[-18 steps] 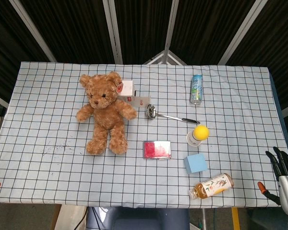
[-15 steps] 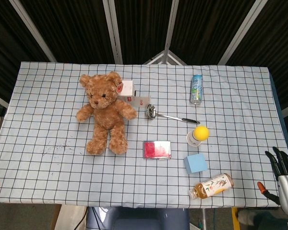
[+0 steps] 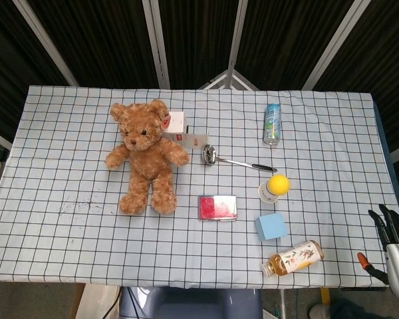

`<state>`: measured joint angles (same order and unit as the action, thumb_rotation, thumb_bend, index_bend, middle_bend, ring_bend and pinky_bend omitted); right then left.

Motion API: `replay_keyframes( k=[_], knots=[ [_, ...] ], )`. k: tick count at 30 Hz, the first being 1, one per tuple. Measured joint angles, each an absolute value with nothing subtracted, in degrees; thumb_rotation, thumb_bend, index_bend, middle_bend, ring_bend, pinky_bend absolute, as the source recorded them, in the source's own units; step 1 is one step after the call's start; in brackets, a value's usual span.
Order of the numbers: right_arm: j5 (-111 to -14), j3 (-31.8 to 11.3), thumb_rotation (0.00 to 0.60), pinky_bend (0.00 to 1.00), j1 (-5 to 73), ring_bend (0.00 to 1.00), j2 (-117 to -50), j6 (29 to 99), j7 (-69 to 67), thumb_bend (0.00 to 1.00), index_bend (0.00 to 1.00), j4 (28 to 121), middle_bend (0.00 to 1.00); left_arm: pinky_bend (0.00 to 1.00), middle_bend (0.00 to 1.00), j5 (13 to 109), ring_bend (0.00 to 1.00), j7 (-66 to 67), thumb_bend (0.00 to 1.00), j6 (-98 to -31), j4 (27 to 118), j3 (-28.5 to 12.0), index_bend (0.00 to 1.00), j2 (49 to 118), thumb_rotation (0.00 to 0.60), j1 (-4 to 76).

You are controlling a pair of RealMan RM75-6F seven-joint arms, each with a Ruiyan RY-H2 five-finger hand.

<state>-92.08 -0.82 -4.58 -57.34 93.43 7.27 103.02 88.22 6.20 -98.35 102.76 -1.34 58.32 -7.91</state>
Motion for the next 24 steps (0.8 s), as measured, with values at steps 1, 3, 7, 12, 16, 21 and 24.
replay_keyframes(
  k=[1, 3, 7, 12, 16, 21, 24],
  knots=[
    [-92.0, -0.8, 0.6, 0.0, -4.6, 0.08, -57.3, 93.3, 7.3, 0.22, 0.12, 103.0, 0.06, 0.0, 0.0, 88.0, 0.0, 6.1, 0.29, -97.7, 102.7, -1.4, 0.17, 58.4, 0.6, -7.6],
    [-92.1, -0.6, 0.6, 0.0, -4.6, 0.08, -57.3, 93.2, 7.2, 0.22, 0.12, 103.0, 0.06, 0.0, 0.01, 87.6, 0.0, 5.6, 0.28, -96.7, 102.8, -1.6, 0.17, 58.5, 0.6, -7.0],
    [-92.6, -0.4, 0.6, 0.0, -4.8, 0.08, -57.1, 93.6, 6.9, 0.22, 0.12, 103.1, 0.06, 0.0, 0.05, 86.9, 0.0, 1.3, 0.26, -93.1, 103.3, -2.6, 0.19, 59.2, 0.6, -4.5],
    [-92.3, -0.5, 0.6, 0.0, -4.6, 0.08, -57.2, 93.1, 6.8, 0.22, 0.12, 103.1, 0.06, 0.0, 0.05, 83.7, 0.0, -9.1, 0.25, -85.2, 105.3, -4.7, 0.2, 59.7, 0.6, -0.1],
    [-91.8, -0.5, 0.6, 0.0, -4.3, 0.08, -57.4, 92.3, 6.9, 0.22, 0.12, 102.9, 0.06, 0.0, 0.04, 76.4, 0.0, -18.2, 0.24, -75.3, 107.1, -8.3, 0.2, 59.6, 0.6, 5.3],
    [-91.5, -0.5, 0.6, 0.0, -4.2, 0.08, -57.5, 91.8, 7.0, 0.22, 0.12, 102.7, 0.06, 0.0, 0.05, 64.8, 0.0, -20.4, 0.24, -65.0, 107.9, -12.5, 0.19, 60.5, 0.6, 11.9],
    [-91.2, -0.5, 0.6, 0.0, -4.0, 0.08, -57.6, 91.4, 6.9, 0.22, 0.12, 102.6, 0.06, 0.0, 0.07, 57.5, 0.0, -21.2, 0.24, -59.2, 107.6, -15.2, 0.19, 61.7, 0.6, 16.0]
  ],
)
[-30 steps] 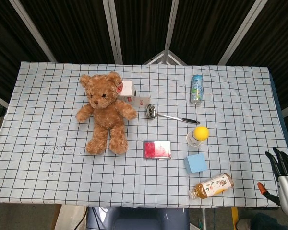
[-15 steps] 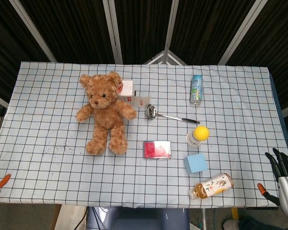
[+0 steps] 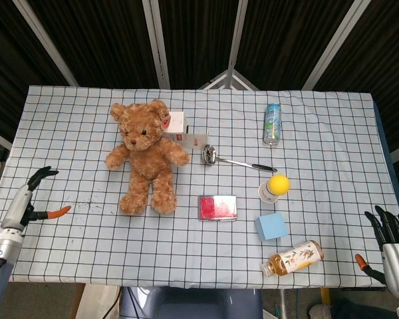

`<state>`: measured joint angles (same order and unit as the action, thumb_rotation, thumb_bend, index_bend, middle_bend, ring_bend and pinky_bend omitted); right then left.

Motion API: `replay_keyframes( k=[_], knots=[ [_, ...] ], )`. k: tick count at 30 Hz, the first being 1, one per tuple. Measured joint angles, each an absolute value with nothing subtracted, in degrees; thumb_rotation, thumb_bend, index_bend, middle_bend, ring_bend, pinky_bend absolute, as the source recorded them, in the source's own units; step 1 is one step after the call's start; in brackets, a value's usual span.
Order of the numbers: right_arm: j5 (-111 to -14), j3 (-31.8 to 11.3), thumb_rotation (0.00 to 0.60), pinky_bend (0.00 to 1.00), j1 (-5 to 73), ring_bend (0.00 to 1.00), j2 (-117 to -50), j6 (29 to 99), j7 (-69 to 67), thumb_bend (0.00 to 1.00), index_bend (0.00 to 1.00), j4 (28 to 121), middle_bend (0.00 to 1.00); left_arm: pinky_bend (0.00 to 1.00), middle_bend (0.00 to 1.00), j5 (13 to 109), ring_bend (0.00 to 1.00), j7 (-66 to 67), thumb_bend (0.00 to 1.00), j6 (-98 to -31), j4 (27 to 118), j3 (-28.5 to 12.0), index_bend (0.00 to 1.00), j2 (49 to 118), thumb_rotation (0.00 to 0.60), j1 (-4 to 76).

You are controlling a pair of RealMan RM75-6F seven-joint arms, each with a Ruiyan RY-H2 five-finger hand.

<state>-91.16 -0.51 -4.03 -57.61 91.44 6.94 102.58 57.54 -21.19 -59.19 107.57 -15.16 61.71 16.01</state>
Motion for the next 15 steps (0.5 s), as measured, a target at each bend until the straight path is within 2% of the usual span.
replay_keyframes(
  k=[4, 9, 15],
  knots=[
    [-90.5, -0.6, 0.6, 0.0, -3.8, 0.08, -57.7, 90.9, 6.8, 0.22, 0.12, 102.2, 0.06, 0.0, 0.08, 48.0, 0.0, -22.6, 0.24, -54.4, 105.8, -18.9, 0.2, 64.5, 0.6, 21.1],
    [-89.9, -0.7, 0.6, 0.0, -3.5, 0.08, -57.8, 90.1, 6.5, 0.22, 0.12, 101.8, 0.06, 0.0, 0.1, 38.8, 0.0, -23.9, 0.24, -52.8, 100.2, -22.8, 0.22, 70.9, 0.6, 26.2],
    [-89.6, -0.9, 0.6, 0.0, -3.2, 0.08, -58.0, 89.7, 6.2, 0.22, 0.12, 101.4, 0.06, 0.0, 0.11, 31.1, 0.0, -26.9, 0.24, -48.3, 93.2, -25.5, 0.22, 77.3, 0.6, 30.0]
  ],
)
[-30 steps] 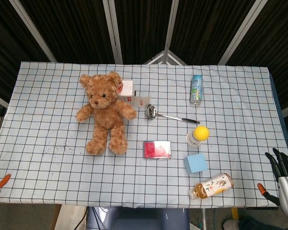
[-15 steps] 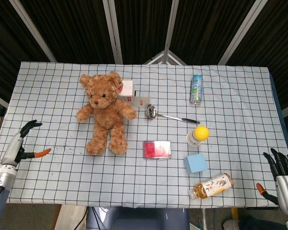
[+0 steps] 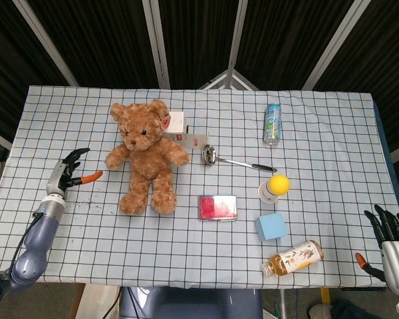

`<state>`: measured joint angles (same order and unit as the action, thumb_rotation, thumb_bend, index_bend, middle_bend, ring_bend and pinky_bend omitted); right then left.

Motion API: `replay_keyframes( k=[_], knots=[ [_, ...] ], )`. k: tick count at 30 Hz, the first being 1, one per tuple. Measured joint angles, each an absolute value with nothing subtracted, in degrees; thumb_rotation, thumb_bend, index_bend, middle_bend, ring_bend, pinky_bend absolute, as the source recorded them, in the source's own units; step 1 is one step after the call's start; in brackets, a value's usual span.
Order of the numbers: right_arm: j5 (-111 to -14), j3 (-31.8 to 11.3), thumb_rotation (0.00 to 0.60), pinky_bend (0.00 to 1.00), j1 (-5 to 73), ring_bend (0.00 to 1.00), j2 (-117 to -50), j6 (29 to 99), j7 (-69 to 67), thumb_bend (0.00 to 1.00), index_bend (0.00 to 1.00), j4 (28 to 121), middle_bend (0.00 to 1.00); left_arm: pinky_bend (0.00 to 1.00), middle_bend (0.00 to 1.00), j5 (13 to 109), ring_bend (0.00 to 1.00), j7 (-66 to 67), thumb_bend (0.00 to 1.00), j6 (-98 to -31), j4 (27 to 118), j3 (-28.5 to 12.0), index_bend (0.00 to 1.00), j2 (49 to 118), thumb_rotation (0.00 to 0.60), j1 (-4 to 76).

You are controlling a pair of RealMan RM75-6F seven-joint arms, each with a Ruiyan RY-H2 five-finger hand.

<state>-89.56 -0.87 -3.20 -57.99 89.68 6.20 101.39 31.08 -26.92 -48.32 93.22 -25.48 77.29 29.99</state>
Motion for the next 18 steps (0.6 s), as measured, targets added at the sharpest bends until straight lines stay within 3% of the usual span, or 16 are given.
replay_keyframes(
  k=[6, 18],
  knots=[
    [-88.9, -1.0, 0.6, 0.0, -3.1, 0.08, -58.1, 89.4, 6.1, 0.22, 0.12, 101.1, 0.06, 0.0, 0.13, 27.1, 0.0, -29.7, 0.24, -43.7, 86.0, -26.6, 0.23, 83.1, 0.6, 32.6],
    [-88.7, -1.0, 0.6, 0.0, -3.1, 0.08, -58.1, 89.3, 6.0, 0.22, 0.12, 101.1, 0.06, 0.0, 0.15, 27.3, 0.0, -32.8, 0.24, -41.9, 76.7, -30.0, 0.23, 92.3, 0.6, 36.4]
  ],
)
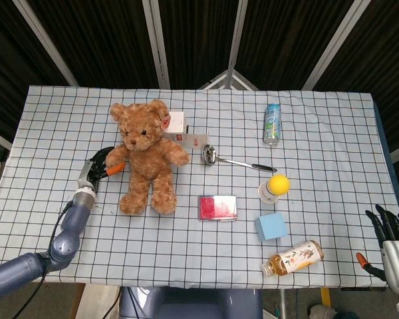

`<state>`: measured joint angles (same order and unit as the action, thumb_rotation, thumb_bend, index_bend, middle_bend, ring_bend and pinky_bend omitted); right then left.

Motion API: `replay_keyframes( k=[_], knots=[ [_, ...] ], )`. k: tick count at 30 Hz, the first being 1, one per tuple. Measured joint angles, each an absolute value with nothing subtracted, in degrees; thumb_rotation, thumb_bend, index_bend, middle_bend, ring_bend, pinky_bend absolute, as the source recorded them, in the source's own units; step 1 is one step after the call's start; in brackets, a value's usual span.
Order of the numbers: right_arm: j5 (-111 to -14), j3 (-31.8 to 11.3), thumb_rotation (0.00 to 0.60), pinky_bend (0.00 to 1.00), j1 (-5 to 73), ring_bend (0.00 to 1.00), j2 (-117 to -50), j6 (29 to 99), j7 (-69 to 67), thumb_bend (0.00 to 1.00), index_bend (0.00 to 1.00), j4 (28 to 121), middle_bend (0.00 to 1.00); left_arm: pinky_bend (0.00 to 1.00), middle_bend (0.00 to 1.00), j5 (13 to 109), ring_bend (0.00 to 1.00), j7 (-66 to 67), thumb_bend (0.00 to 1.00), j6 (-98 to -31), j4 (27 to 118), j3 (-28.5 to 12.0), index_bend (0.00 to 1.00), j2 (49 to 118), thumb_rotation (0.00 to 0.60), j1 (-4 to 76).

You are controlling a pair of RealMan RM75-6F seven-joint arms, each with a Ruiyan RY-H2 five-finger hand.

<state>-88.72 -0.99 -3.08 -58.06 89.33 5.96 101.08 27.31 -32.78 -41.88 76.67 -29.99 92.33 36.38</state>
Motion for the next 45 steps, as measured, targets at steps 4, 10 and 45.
replay_keyframes(
  k=[4, 10, 45],
  knots=[
    [-88.7, -1.0, 0.6, 0.0, -3.1, 0.08, -58.0, 89.3, 5.9, 0.22, 0.12, 101.1, 0.06, 0.0, 0.19, 27.1, 0.0, -32.6, 0.24, -41.4, 75.0, -30.6, 0.24, 93.9, 0.6, 37.5],
    [-88.7, -0.9, 0.6, 0.0, -3.1, 0.08, -57.9, 89.4, 5.7, 0.22, 0.12, 101.1, 0.06, 0.0, 0.25, 26.0, 0.0, -31.3, 0.24, -41.9, 73.4, -30.9, 0.25, 95.5, 0.6, 38.6],
    [-88.1, -0.8, 0.6, 0.0, -3.0, 0.08, -58.1, 88.9, 6.5, 0.22, 0.12, 101.6, 0.06, 0.0, 0.44, 23.9, 0.02, -27.3, 0.66, -46.3, 70.1, -33.5, 0.53, 99.0, 0.6, 38.6]
  ],
)
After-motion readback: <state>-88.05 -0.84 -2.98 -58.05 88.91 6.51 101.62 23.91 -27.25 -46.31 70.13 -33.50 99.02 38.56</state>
